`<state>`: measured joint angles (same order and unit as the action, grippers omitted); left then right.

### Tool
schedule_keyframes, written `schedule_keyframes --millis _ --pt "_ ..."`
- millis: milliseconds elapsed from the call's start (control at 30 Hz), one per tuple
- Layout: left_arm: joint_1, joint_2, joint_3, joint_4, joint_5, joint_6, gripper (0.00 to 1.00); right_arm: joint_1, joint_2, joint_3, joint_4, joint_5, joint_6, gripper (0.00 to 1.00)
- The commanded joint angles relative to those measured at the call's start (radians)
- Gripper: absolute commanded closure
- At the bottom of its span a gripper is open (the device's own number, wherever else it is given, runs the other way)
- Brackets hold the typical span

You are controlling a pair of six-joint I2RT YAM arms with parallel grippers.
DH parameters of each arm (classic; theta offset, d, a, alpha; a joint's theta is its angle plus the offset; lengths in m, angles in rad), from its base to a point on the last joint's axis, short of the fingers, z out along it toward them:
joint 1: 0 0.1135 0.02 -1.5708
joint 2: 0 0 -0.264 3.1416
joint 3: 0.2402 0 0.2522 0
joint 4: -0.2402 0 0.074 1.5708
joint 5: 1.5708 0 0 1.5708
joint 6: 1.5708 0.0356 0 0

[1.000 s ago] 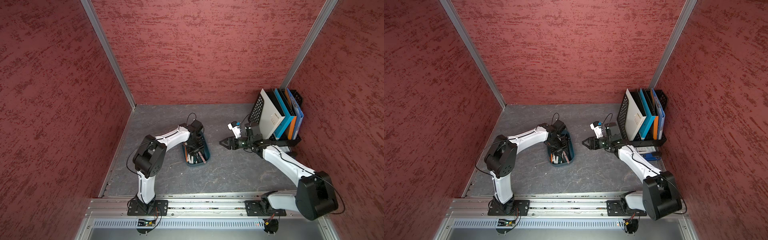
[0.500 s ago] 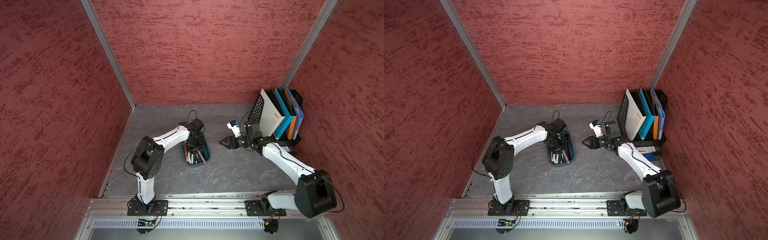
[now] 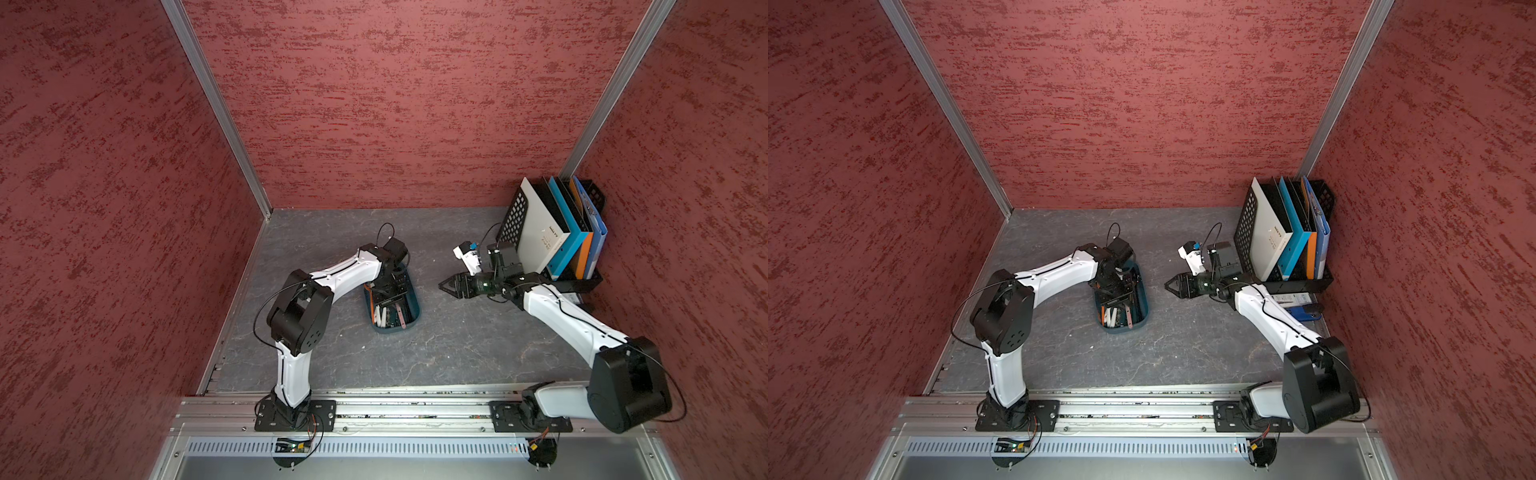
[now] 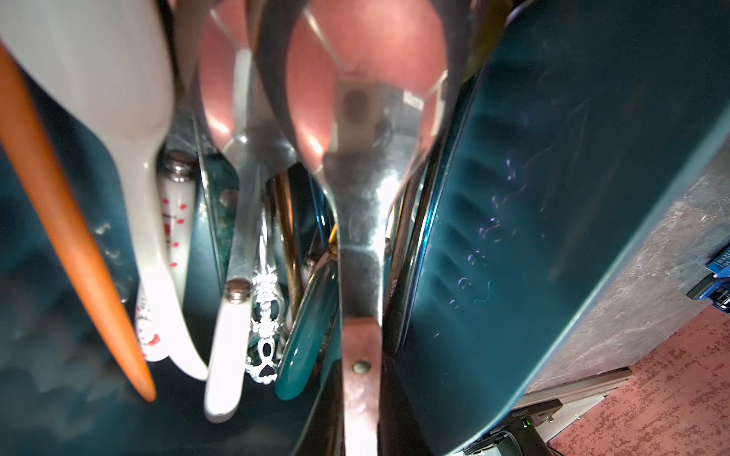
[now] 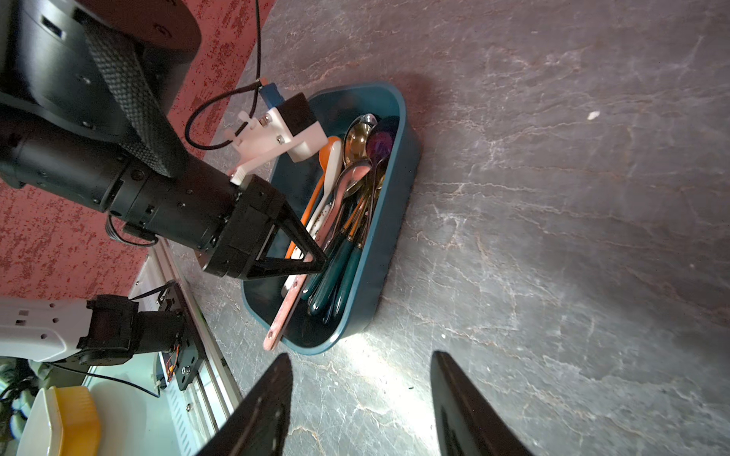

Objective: Put the spoon into the storage box
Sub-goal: Place the spoon in the storage box, then reset both arms

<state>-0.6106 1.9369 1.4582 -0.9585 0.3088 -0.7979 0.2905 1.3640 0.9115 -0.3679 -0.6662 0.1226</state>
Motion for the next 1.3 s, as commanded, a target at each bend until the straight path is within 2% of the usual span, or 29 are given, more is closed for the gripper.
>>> schedule_keyframes --millis 0,367,600,667,733,833,1000,1100,1200,1267 --pt "0.014 0.032 0.035 -0.015 -0.017 0.031 0.96 -0.006 0.016 0.012 -0.004 0.005 -0.011 0.42" --pt "-0.001 0.014 0.107 -0.065 -0.091 0.045 0.98 -0.005 0.032 0.015 -0.003 -0.008 -0.011 0.42" --pt "0.019 0.100 0.115 -0.064 -0.048 0.050 0.96 -0.005 0.050 0.027 -0.001 -0.015 -0.003 0.42" --pt "0.018 0.107 0.124 -0.073 -0.048 0.051 0.88 -0.006 0.050 0.027 -0.005 -0.013 -0.005 0.42" --pt "0.018 0.093 0.115 -0.059 -0.046 0.054 0.68 -0.004 0.049 0.026 -0.009 -0.012 -0.009 0.42" --pt "0.013 0.063 0.103 -0.049 -0.063 0.054 0.55 -0.006 0.050 0.032 -0.019 -0.001 -0.018 0.41" --pt "-0.018 -0.040 0.097 -0.015 -0.115 0.083 0.45 -0.007 0.041 0.045 -0.048 0.039 -0.045 0.41" --pt "-0.044 -0.140 0.062 0.039 -0.143 0.116 0.41 -0.006 0.035 0.051 -0.064 0.114 -0.071 0.40" --pt "-0.069 -0.274 -0.010 0.093 -0.227 0.161 0.40 -0.010 0.016 0.042 -0.046 0.228 -0.100 0.40" --pt "-0.080 -0.404 -0.102 0.157 -0.331 0.219 0.37 -0.021 0.001 0.030 -0.017 0.327 -0.116 0.38"
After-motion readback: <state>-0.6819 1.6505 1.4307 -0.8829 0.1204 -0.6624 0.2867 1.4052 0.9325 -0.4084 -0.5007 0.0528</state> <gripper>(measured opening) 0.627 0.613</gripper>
